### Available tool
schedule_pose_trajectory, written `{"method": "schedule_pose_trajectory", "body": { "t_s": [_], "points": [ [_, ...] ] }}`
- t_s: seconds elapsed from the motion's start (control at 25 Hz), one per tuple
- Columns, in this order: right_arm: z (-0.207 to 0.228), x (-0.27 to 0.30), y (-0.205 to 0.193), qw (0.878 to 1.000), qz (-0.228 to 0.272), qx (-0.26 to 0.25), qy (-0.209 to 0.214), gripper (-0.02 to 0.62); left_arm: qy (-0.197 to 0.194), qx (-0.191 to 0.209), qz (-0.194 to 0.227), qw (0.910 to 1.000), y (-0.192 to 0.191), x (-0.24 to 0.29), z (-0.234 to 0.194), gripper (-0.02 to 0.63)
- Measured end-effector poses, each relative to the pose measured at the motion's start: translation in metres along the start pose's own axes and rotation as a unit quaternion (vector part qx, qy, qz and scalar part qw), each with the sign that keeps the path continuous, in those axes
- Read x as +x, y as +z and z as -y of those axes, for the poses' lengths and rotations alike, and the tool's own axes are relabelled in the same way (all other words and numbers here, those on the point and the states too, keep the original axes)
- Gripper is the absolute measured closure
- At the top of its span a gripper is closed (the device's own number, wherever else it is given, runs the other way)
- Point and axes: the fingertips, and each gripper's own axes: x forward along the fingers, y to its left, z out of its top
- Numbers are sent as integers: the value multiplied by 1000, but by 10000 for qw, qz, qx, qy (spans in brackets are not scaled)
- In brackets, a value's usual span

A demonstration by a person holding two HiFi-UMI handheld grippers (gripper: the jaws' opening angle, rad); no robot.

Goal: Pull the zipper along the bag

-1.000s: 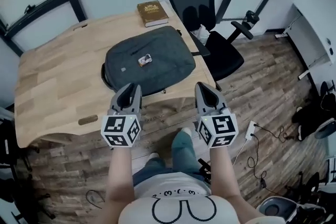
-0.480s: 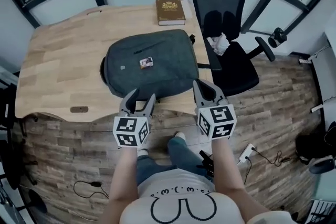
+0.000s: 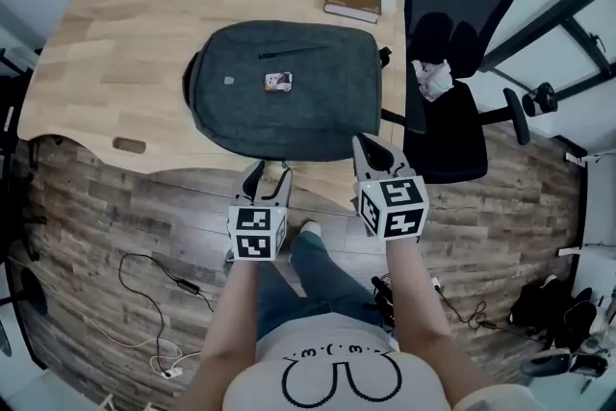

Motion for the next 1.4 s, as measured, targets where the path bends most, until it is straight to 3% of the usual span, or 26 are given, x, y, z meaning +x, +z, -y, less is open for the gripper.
{"method": "schedule_pose_trajectory", "body": {
  "t_s": [0.24, 0.44, 0.6, 0.72, 0.88, 1.08, 1.4],
  "points": [
    [6, 29, -14, 9992, -356, -32, 186, 545, 540, 5, -334, 9980, -29, 24, 9, 411],
    [14, 37, -28, 9955, -726, 562, 226, 545, 1120, 33, -363, 9930, -35, 37, 4, 451],
    [13, 42, -34, 9940, -1083, 104, 126, 545, 1512, 6, -283, 9881, -32, 36, -5, 523],
    [13, 44, -38, 9924, -1225, -103, 109, 545, 1423, 14, -239, 9895, -32, 33, -1, 584],
    [15, 46, -39, 9919, -1264, -53, 118, 545, 1128, -105, -342, 9930, -30, 32, 0, 586],
    [14, 47, -42, 9894, -1382, -436, -23, 545, 851, -421, -477, 9943, -27, 25, -1, 588],
    [12, 47, -43, 9888, -1366, -603, -65, 545, 630, -157, -809, 9946, -29, 20, -8, 586]
  ]
}}
